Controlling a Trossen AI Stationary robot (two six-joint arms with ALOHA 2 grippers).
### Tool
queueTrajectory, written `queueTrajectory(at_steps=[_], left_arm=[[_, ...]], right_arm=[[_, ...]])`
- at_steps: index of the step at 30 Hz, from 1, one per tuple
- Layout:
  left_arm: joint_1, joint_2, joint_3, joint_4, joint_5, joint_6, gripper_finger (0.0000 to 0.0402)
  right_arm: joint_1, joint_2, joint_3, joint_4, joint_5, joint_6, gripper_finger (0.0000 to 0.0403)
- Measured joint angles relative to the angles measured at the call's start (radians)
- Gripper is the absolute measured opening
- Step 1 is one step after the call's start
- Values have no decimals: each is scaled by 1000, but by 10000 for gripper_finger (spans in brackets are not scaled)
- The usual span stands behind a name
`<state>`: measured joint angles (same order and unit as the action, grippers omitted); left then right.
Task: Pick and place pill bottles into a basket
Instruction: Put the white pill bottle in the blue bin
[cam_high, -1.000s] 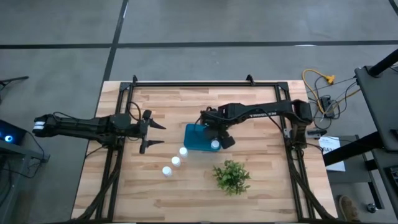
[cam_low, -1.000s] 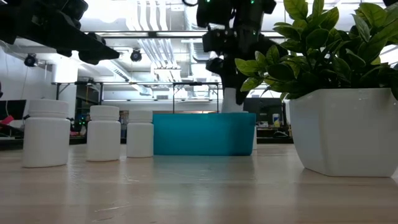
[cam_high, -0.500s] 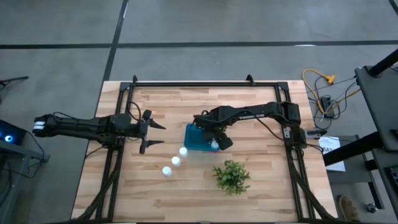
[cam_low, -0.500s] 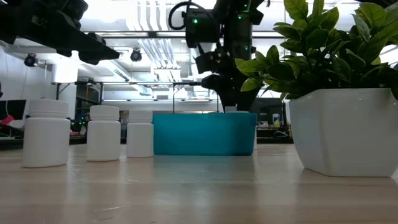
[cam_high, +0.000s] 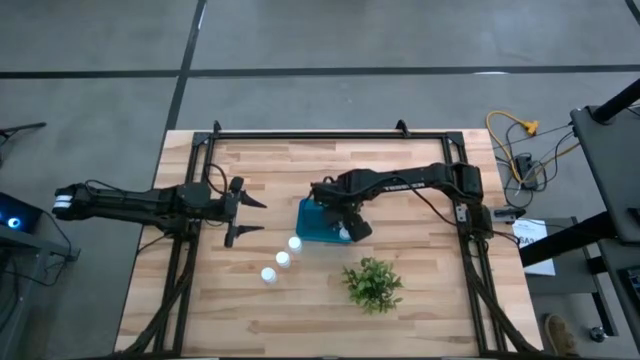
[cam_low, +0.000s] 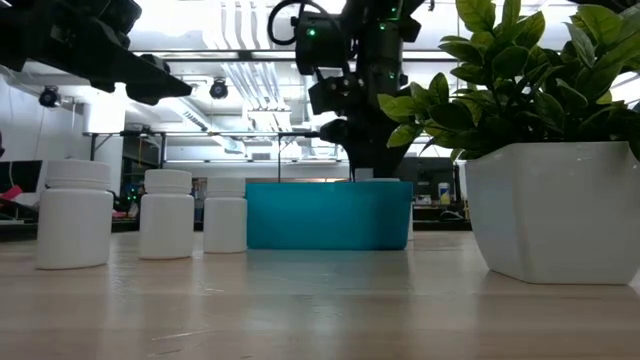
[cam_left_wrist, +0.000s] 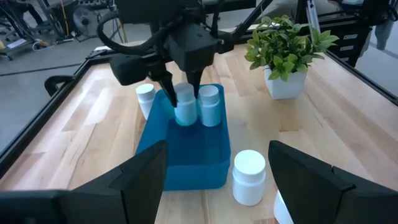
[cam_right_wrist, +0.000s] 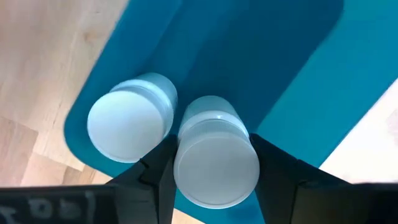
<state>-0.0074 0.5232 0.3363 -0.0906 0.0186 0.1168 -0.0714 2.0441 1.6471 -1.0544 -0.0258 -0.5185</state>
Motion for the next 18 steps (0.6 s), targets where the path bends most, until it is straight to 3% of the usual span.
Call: queueTrajectory(at_steps=[18], left_arm=[[0,0,-1,-3,0,-1,261]], right_arm=[[-44,0,-34,41,-32,12,151]])
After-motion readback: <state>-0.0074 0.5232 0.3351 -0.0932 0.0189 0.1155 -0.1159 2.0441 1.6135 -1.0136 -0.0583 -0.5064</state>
